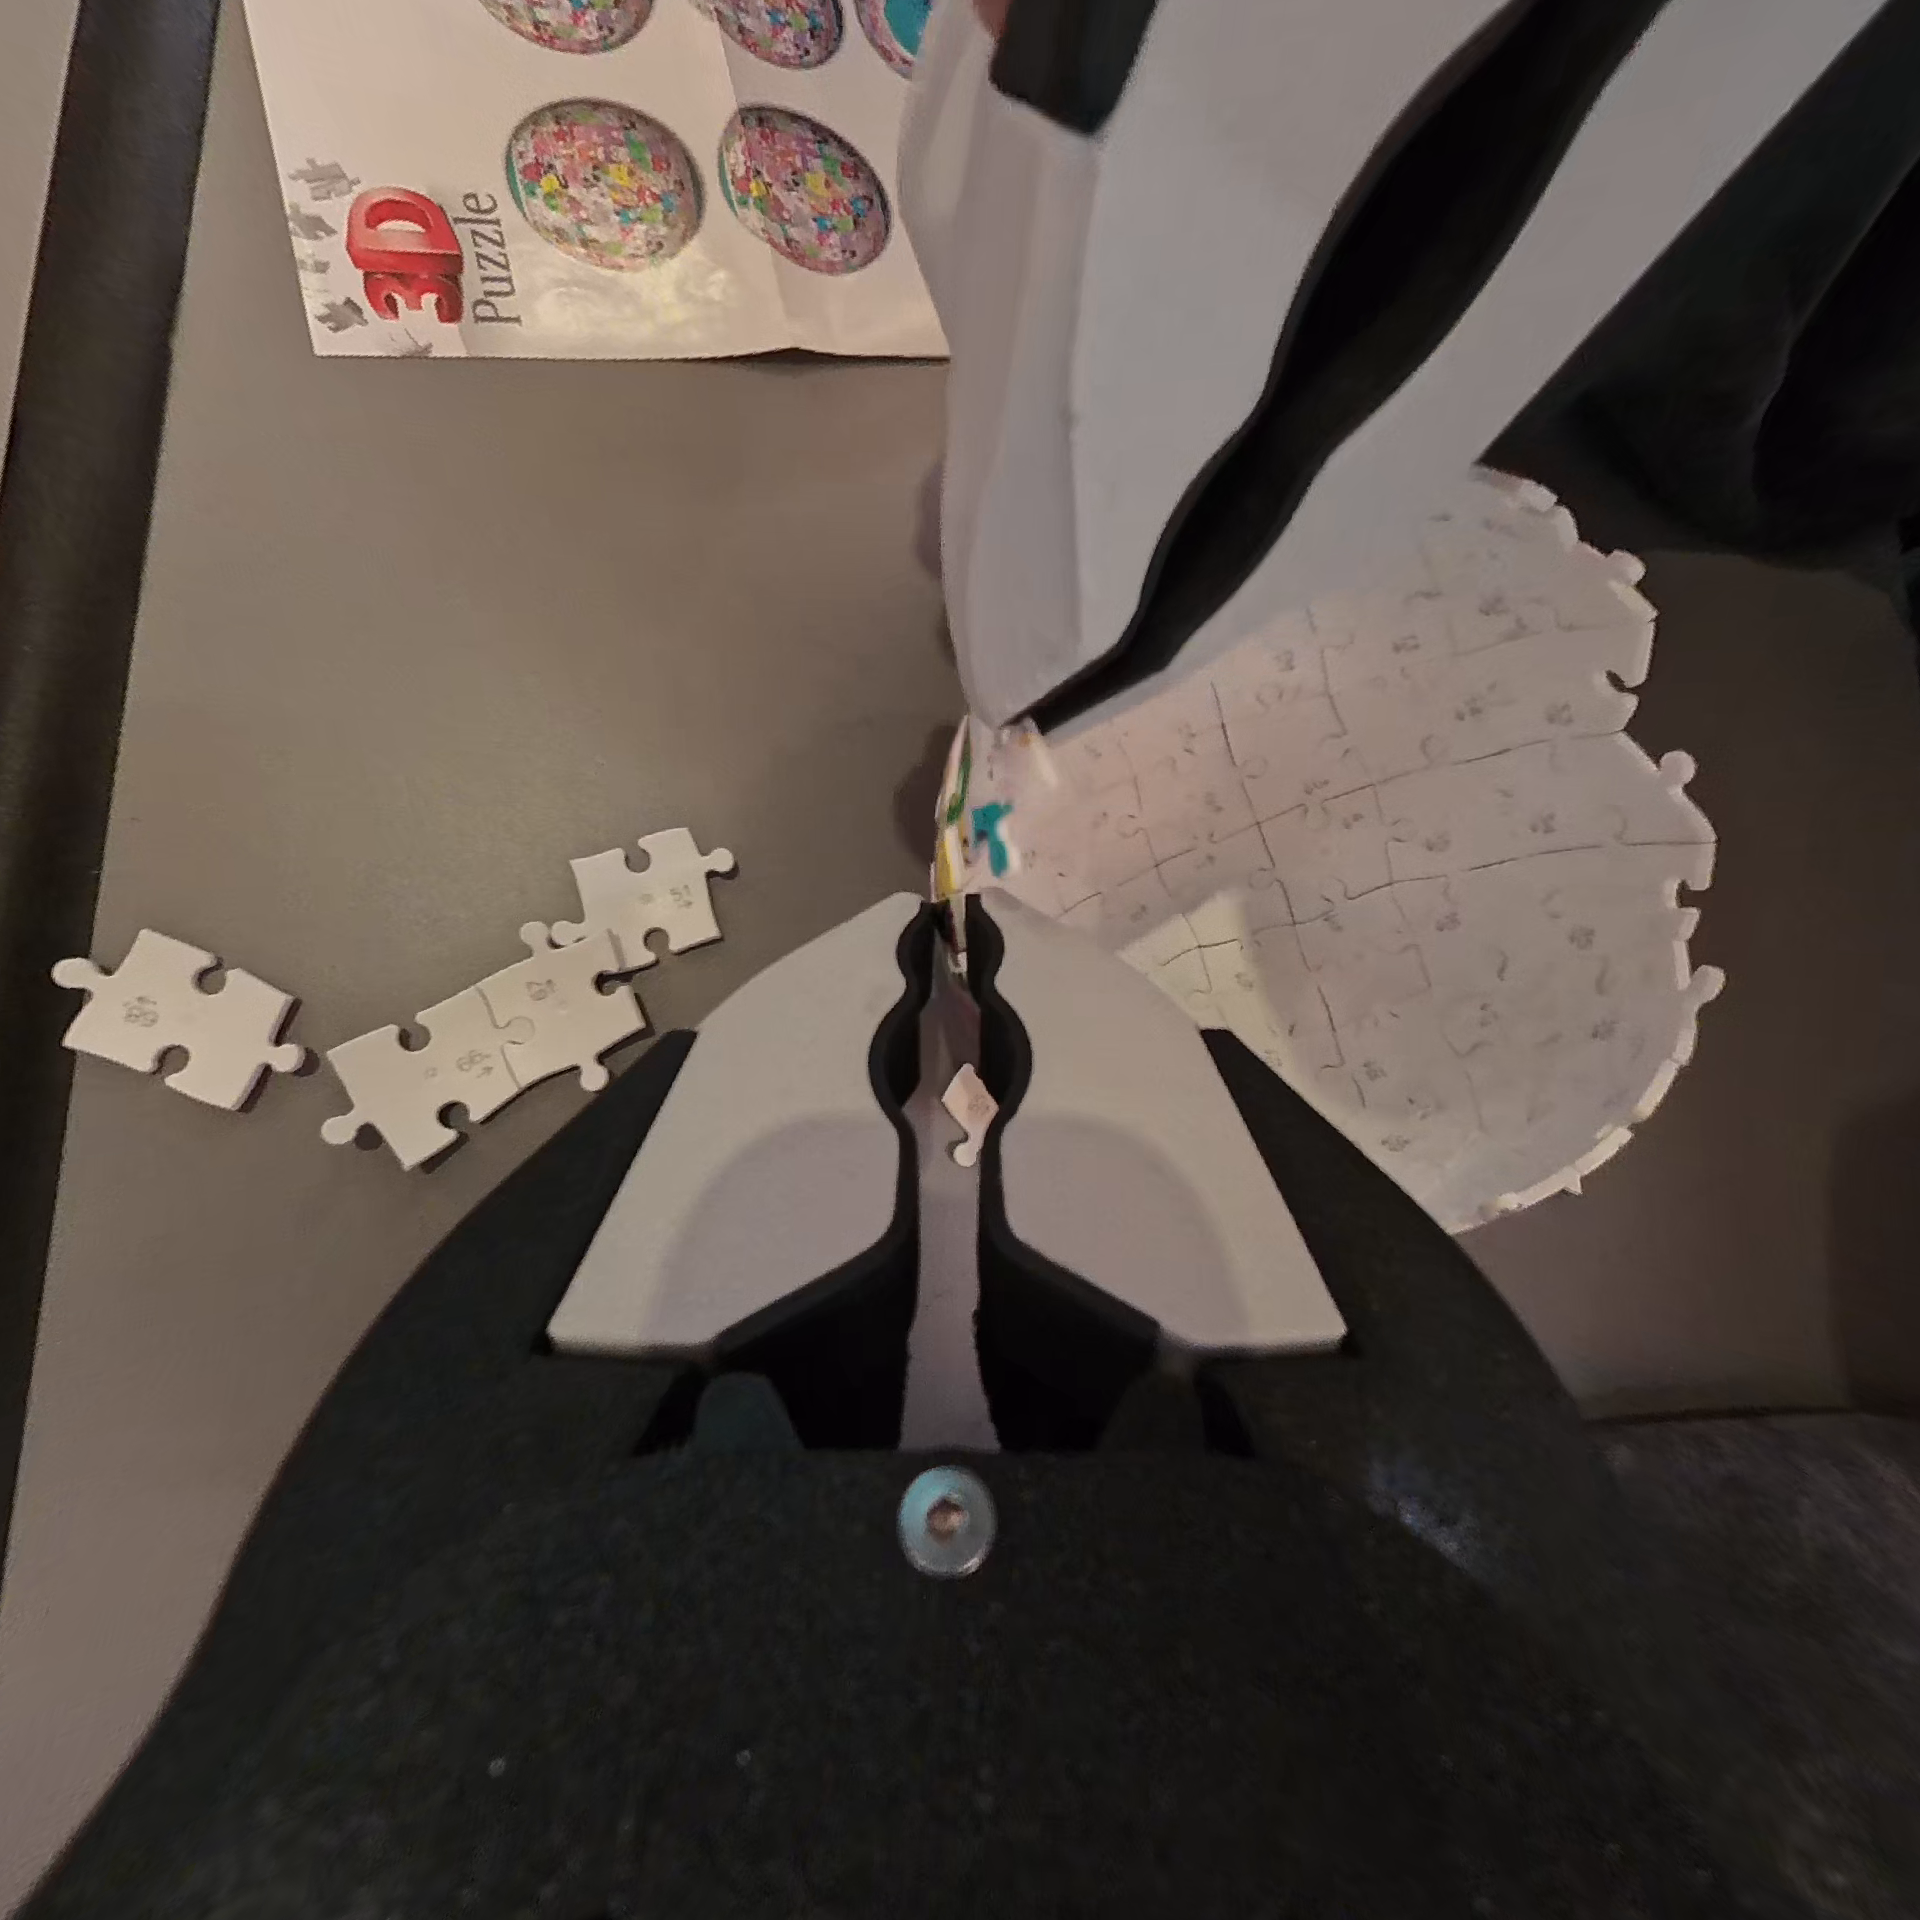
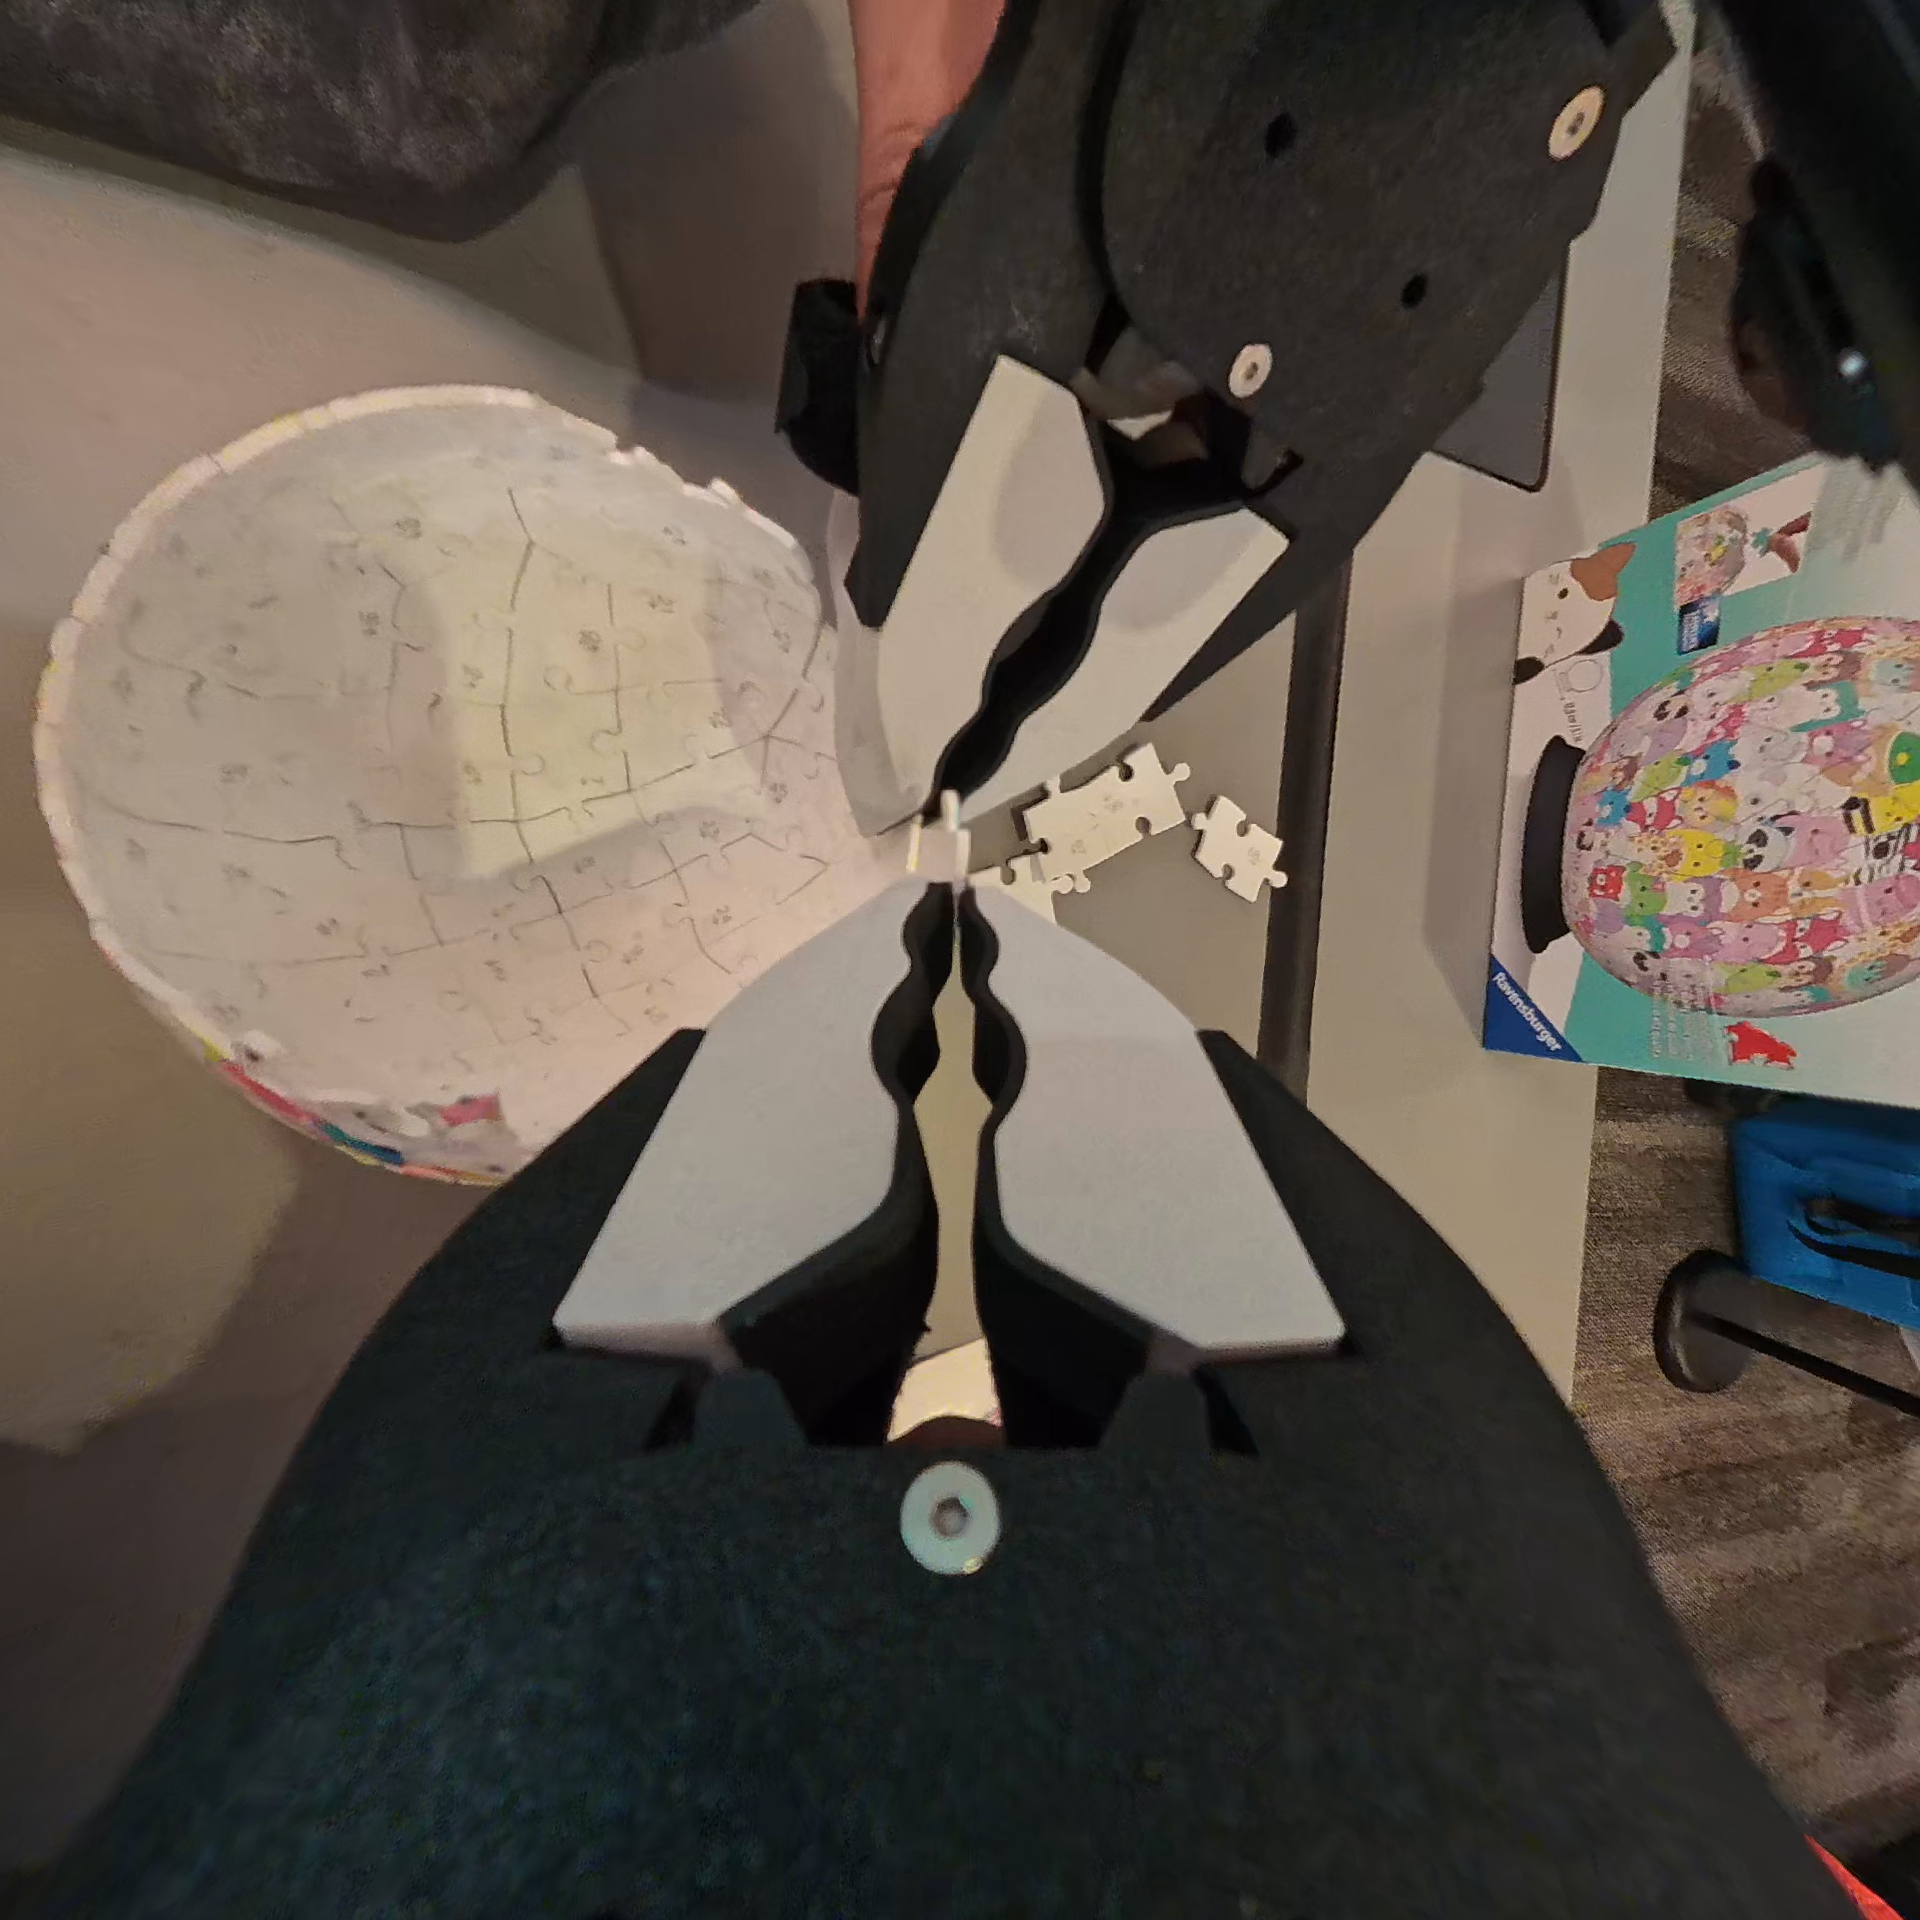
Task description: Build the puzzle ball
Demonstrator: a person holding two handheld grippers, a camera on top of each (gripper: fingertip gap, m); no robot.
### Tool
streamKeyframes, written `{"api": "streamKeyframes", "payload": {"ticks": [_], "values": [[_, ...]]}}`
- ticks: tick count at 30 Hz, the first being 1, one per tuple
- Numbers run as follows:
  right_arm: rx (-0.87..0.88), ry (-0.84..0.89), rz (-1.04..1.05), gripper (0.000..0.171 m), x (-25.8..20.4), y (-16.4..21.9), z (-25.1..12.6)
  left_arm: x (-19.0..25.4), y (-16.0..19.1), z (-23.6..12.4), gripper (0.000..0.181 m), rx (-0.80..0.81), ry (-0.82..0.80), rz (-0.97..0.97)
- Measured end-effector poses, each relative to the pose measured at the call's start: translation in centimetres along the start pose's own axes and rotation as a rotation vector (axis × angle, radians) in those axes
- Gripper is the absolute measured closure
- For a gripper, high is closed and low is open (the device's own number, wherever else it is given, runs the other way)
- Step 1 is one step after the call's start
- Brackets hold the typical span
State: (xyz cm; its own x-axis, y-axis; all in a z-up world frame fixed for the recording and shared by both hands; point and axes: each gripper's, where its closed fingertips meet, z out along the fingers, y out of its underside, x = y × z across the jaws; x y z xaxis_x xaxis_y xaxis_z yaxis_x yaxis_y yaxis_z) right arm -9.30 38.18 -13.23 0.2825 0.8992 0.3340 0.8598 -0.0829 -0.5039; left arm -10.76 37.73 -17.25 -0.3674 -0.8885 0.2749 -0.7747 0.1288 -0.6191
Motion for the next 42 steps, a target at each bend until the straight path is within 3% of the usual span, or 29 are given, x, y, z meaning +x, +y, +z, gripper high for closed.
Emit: {"api": "streamKeyframes", "payload": {"ticks": [4, 26, 42], "values": [[0.077, -0.058, 0.041, 0.170, -0.4, -0.4, -0.5, -0.1, 0.0, -0.1, 0.176, 0.007, 0.005, -0.012], [-0.035, 0.054, -0.091, 0.170, -0.2, -0.3, 0.4, 0.3, -0.7, -0.4, 0.162, -0.007, -0.035, -0.002], [-0.033, 0.082, -0.098, 0.169, -0.1, -0.1, 0.5, -0.1, -1.1, -0.4, 0.179, -0.018, -0.138, 0.106]]}}
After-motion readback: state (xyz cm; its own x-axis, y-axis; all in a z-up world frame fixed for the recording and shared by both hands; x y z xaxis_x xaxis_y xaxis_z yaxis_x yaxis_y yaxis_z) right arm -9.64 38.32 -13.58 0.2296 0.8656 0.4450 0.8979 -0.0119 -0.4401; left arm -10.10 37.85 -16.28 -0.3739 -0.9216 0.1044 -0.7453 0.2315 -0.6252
